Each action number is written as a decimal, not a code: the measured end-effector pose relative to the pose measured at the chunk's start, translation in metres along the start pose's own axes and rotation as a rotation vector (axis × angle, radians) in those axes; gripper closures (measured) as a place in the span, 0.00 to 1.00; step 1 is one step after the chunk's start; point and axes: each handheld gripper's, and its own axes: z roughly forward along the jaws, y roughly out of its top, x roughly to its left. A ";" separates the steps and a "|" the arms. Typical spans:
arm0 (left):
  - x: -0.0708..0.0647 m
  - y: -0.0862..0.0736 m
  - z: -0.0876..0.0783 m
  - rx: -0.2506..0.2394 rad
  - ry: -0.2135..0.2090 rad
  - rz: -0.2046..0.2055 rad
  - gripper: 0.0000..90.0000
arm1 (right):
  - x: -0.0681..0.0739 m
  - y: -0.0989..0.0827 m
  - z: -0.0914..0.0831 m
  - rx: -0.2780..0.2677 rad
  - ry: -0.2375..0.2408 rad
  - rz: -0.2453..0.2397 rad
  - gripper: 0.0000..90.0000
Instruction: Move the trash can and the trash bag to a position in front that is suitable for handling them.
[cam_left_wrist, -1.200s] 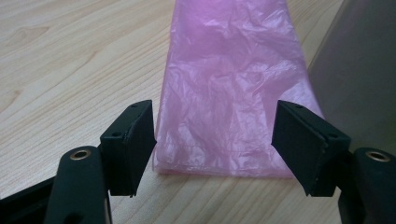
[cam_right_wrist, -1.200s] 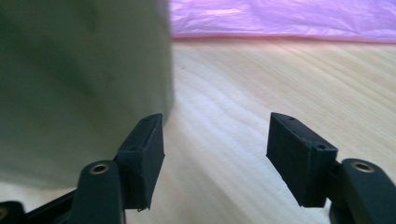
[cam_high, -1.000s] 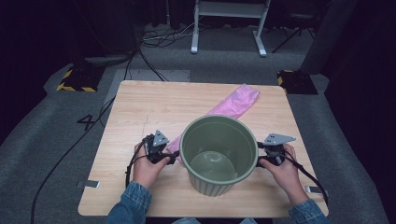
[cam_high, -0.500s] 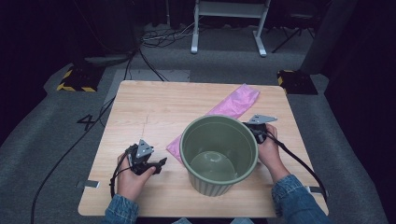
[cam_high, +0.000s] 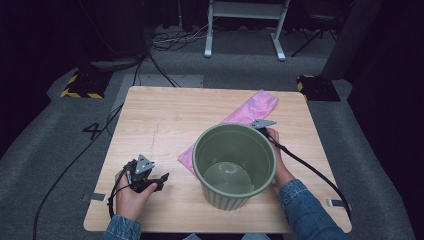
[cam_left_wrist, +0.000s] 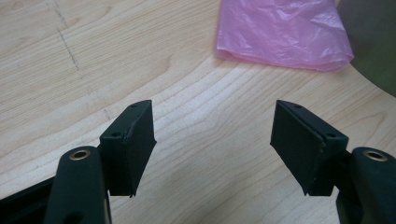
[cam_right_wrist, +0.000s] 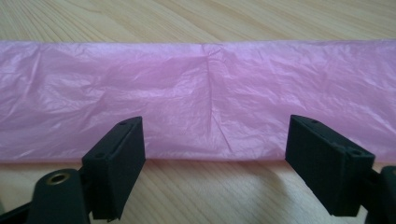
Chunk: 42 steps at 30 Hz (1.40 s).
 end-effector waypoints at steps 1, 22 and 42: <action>0.000 -0.001 0.000 -0.002 0.001 -0.003 0.34 | 0.000 0.000 0.000 0.000 0.000 0.000 0.24; 0.005 0.002 -0.002 -0.028 -0.019 -0.017 0.36 | -0.017 -0.013 -0.015 0.051 -0.044 0.070 1.00; 0.007 0.010 0.003 -0.048 -0.039 -0.014 0.36 | -0.019 0.006 -0.089 -0.172 0.013 0.084 1.00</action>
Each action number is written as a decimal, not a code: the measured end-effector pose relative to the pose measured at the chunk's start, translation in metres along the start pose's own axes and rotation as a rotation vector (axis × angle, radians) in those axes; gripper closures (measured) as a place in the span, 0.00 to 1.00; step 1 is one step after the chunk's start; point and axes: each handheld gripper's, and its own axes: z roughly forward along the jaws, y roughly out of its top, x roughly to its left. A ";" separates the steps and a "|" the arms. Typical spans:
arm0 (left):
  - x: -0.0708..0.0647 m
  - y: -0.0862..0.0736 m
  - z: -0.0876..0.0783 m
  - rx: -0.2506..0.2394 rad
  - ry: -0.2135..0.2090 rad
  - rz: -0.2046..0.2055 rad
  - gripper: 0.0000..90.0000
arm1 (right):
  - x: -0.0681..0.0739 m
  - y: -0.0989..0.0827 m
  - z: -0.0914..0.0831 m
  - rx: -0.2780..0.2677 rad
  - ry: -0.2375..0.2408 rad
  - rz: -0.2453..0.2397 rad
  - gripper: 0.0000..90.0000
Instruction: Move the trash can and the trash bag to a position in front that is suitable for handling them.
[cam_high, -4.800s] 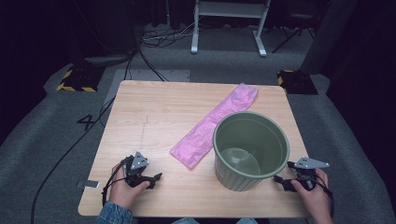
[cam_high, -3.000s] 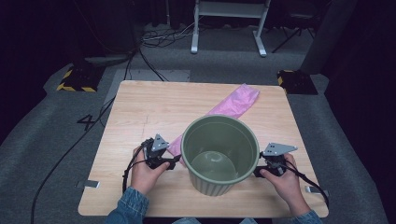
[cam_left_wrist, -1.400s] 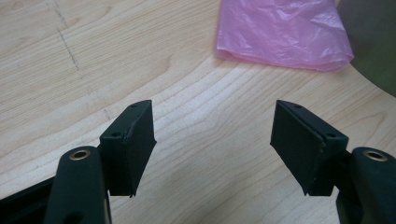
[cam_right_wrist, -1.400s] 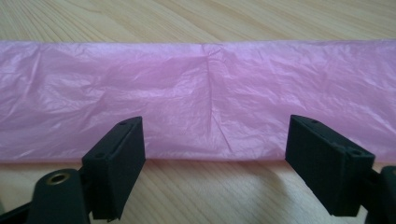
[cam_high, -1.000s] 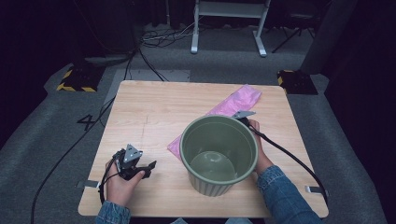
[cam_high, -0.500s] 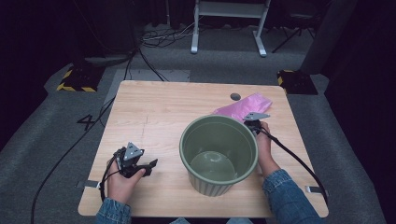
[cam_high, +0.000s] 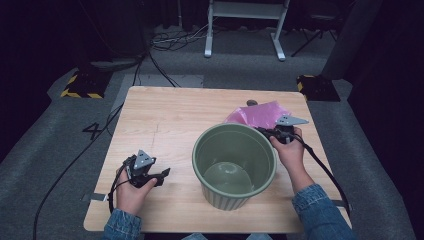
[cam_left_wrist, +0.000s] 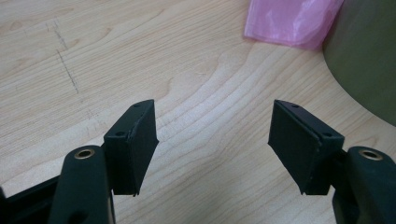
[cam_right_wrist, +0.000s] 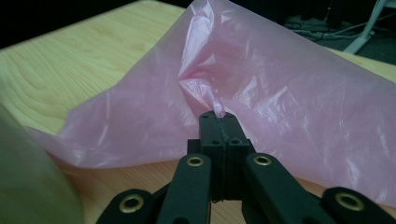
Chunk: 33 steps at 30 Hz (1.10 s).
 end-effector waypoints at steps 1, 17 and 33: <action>0.000 0.000 0.000 0.000 0.001 0.002 0.36 | 0.000 0.001 -0.003 -0.011 0.005 -0.004 1.00; 0.000 0.003 0.003 -0.009 -0.004 -0.001 0.36 | 0.001 0.029 -0.059 -0.158 0.054 -0.006 1.00; -0.001 0.007 0.007 -0.009 -0.014 0.013 0.36 | 0.012 0.056 -0.109 -0.203 0.060 -0.081 1.00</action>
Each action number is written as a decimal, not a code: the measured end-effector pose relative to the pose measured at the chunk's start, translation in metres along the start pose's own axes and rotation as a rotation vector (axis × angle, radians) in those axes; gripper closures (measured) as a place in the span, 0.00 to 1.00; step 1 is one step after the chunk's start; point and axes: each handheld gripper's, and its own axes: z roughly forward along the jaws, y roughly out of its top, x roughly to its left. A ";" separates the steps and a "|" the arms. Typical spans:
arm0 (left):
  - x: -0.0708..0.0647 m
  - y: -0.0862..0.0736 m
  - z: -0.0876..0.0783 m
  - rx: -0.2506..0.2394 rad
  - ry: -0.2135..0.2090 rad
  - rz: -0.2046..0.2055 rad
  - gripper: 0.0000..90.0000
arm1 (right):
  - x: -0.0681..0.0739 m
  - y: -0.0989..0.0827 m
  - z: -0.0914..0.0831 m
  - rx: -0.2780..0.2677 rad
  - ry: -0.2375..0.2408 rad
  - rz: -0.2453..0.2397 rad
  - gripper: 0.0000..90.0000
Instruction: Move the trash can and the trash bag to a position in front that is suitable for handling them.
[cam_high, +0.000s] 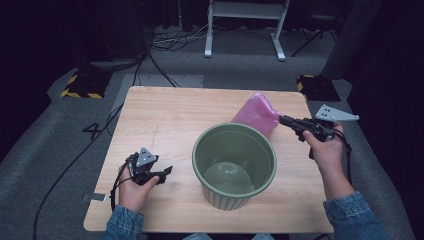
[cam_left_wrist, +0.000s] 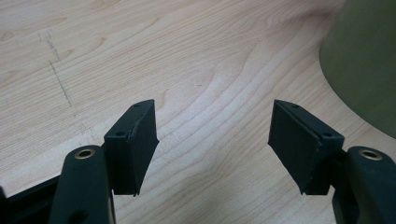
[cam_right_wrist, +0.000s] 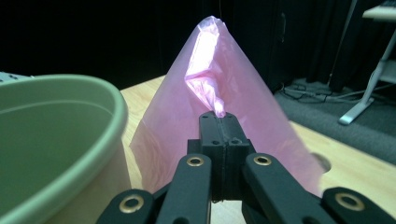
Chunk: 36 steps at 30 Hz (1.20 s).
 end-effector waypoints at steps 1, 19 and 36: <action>0.000 0.001 0.000 -0.003 -0.001 0.002 0.36 | 0.002 0.008 -0.006 -0.010 0.000 -0.010 1.00; -0.001 0.002 -0.001 -0.003 -0.005 0.001 0.36 | 0.020 0.062 -0.046 -0.050 -0.014 -0.083 1.00; -0.003 0.002 0.000 0.000 -0.009 0.007 0.36 | 0.038 0.108 -0.080 -0.132 -0.028 -0.136 1.00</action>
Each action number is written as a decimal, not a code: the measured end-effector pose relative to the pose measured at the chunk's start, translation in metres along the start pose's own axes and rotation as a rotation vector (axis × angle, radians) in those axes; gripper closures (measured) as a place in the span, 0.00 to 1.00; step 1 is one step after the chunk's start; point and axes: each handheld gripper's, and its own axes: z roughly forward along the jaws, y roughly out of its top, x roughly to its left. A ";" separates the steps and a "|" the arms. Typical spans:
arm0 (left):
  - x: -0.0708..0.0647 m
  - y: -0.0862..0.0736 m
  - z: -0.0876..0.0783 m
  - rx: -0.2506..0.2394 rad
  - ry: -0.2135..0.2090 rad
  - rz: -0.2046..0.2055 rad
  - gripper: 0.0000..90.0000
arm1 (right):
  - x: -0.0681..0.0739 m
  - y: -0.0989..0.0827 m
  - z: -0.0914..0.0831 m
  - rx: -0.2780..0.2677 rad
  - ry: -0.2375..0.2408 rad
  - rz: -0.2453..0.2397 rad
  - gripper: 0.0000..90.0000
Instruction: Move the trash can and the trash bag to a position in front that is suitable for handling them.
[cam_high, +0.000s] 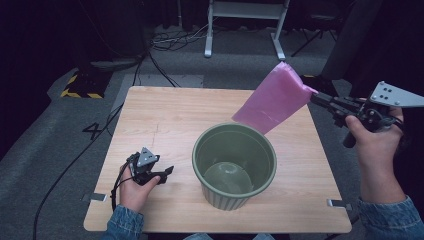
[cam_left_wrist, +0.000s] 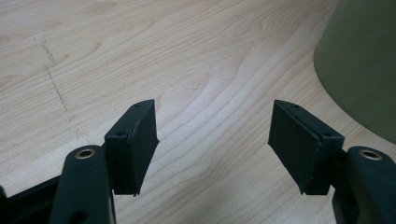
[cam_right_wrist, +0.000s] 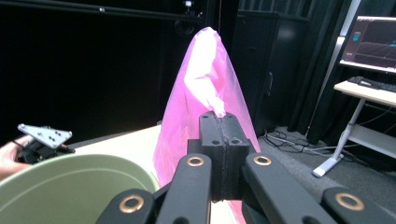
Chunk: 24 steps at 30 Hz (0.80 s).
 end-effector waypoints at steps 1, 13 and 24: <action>0.000 0.000 0.000 0.000 -0.001 0.001 0.36 | 0.000 0.003 -0.001 -0.006 0.000 -0.003 1.00; 0.000 0.000 -0.002 -0.006 0.003 -0.006 0.36 | 0.018 0.035 -0.014 -0.021 0.031 -0.020 1.00; 0.000 0.001 -0.003 -0.012 0.003 -0.002 0.36 | 0.044 0.024 -0.003 0.032 0.099 -0.037 1.00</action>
